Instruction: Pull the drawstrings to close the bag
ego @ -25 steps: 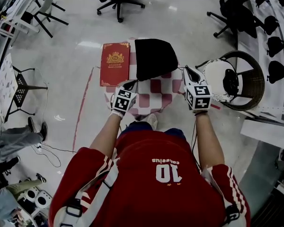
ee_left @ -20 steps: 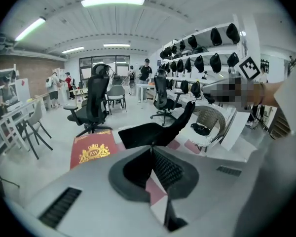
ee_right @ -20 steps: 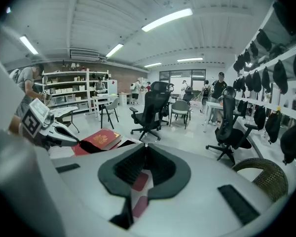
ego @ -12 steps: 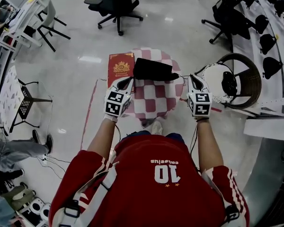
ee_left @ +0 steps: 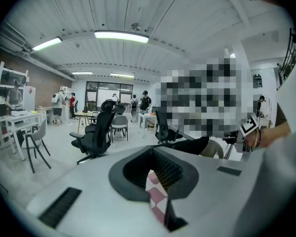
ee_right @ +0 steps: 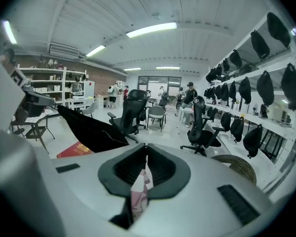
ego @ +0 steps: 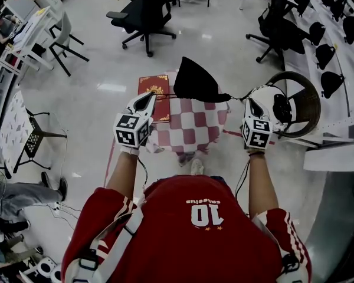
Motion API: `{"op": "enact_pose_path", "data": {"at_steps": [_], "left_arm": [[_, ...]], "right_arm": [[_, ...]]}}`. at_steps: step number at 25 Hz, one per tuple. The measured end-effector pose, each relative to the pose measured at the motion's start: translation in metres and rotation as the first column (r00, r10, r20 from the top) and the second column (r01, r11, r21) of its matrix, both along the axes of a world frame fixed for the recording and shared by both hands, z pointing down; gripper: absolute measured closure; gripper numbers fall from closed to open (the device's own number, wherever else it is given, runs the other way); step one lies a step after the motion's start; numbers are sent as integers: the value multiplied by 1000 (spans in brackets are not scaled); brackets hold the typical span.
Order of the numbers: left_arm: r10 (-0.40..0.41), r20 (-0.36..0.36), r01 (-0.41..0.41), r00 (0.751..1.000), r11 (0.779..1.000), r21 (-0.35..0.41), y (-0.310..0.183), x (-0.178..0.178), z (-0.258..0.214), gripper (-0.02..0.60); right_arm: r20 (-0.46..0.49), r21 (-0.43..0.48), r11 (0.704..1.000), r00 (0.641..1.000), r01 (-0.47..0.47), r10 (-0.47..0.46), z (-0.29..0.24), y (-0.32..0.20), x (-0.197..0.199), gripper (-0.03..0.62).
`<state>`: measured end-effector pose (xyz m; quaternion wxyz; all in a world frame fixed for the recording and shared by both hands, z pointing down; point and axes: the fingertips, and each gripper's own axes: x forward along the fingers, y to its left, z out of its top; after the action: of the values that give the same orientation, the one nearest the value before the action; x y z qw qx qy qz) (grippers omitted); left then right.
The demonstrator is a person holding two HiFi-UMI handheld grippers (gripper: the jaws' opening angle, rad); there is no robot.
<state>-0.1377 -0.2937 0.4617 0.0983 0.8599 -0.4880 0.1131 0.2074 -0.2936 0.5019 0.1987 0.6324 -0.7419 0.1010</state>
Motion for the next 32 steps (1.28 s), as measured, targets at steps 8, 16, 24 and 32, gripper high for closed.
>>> {"op": "enact_pose_path", "data": {"at_steps": [8,16,24,32], "left_arm": [[-62,-52,63,997,998,19,7,-30,-22,574],[-135,-40,136,990,990,22,11,-47,-27,574],[-220,-49,222,974,974,37,11,-79,-34,574],[-282,-59,285,957,958,34,10,-108,-32,574]], "right_arm": [[-4,23,992,992,-126,126,-15,18,18,565],[-6,35,976,977,-215,215,-23,34,42,565],[27,55,956,958,-287,286,-33,40,60,566],[58,53,947,948,-317,314,-33,47,66,566]]}}
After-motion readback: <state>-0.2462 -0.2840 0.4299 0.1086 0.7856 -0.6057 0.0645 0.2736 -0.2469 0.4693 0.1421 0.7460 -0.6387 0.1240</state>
